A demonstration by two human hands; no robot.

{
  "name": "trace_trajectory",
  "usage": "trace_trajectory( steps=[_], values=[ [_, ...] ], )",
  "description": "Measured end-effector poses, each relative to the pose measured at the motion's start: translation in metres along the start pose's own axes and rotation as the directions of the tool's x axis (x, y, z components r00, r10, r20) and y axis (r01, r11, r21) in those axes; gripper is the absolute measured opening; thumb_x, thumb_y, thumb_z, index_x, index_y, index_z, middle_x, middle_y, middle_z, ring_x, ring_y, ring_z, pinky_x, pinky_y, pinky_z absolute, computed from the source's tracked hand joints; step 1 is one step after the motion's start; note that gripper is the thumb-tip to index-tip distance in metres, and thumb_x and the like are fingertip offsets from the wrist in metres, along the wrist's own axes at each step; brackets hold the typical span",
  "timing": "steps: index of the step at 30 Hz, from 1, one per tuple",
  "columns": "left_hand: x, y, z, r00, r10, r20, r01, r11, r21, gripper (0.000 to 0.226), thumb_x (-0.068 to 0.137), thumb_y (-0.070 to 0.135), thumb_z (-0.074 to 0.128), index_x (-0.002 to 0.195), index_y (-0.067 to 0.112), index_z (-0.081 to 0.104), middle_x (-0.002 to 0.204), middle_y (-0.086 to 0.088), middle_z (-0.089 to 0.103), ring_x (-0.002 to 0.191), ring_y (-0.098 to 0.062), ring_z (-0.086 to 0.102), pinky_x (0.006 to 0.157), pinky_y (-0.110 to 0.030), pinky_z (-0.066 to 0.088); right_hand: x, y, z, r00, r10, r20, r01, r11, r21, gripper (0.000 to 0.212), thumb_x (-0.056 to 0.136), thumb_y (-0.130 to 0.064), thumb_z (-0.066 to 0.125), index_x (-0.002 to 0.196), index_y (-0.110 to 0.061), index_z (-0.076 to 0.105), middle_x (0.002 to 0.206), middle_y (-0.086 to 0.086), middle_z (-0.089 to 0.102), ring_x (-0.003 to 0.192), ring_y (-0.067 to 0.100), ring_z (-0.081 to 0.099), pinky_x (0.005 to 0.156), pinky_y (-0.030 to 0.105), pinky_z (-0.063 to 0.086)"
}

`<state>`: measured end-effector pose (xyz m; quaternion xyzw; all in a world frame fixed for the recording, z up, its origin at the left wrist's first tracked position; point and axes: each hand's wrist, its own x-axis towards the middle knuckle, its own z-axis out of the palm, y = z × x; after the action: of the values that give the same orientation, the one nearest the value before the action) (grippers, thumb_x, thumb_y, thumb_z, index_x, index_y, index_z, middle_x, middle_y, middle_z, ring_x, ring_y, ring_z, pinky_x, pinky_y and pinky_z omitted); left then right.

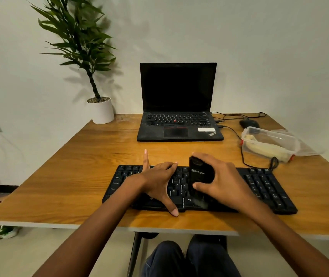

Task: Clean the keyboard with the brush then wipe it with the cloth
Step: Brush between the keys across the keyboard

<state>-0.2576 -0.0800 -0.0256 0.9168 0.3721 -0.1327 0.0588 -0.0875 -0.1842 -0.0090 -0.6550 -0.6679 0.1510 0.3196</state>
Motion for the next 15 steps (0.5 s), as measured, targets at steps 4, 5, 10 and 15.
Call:
trace_trajectory(
  steps=[4,5,10,15],
  values=[
    [0.001,0.005,-0.004,1.000,0.015,0.021,-0.014,0.999,-0.029,0.133,0.065,0.068,0.069,0.147,0.018,-0.022,0.159,-0.002,-0.010,0.146,-0.021,-0.012,0.090,-0.065,-0.035,0.035,0.014,-0.020,0.982,0.113,-0.152,-0.100,0.991,0.090,0.076,0.069,-0.013,0.078,0.135,-0.026,0.043,0.129,0.005,0.053,0.103,0.012,0.050,0.073,0.016,0.042],
    [0.003,0.010,-0.005,0.999,0.027,0.023,-0.026,0.999,-0.036,0.133,0.065,0.068,0.069,0.146,0.019,-0.024,0.159,-0.002,-0.013,0.145,-0.021,-0.014,0.091,-0.065,-0.035,0.047,0.016,-0.020,0.967,0.133,-0.218,-0.116,0.990,0.086,0.075,0.071,-0.013,0.077,0.136,-0.024,0.042,0.129,0.007,0.054,0.108,0.016,0.052,0.077,0.020,0.042],
    [0.018,0.028,-0.006,0.998,0.057,-0.006,-0.057,0.996,-0.070,0.133,0.065,0.069,0.068,0.146,0.015,-0.024,0.160,-0.004,-0.006,0.146,-0.020,-0.011,0.086,-0.062,-0.039,0.071,0.023,0.001,0.948,0.149,-0.283,-0.142,0.989,0.045,0.071,0.073,-0.017,0.076,0.136,-0.023,0.042,0.121,0.010,0.060,0.106,0.026,0.059,0.084,0.038,0.053],
    [0.024,0.024,-0.001,0.997,0.060,-0.050,-0.063,0.996,-0.056,0.135,0.062,0.072,0.068,0.148,0.014,-0.018,0.160,-0.005,0.001,0.147,-0.020,-0.005,0.084,-0.060,-0.041,0.018,0.011,-0.003,0.990,0.080,-0.120,-0.085,0.996,-0.041,0.072,0.072,-0.019,0.077,0.134,-0.030,0.042,0.120,0.001,0.060,0.103,0.018,0.059,0.082,0.033,0.054]
  ],
)
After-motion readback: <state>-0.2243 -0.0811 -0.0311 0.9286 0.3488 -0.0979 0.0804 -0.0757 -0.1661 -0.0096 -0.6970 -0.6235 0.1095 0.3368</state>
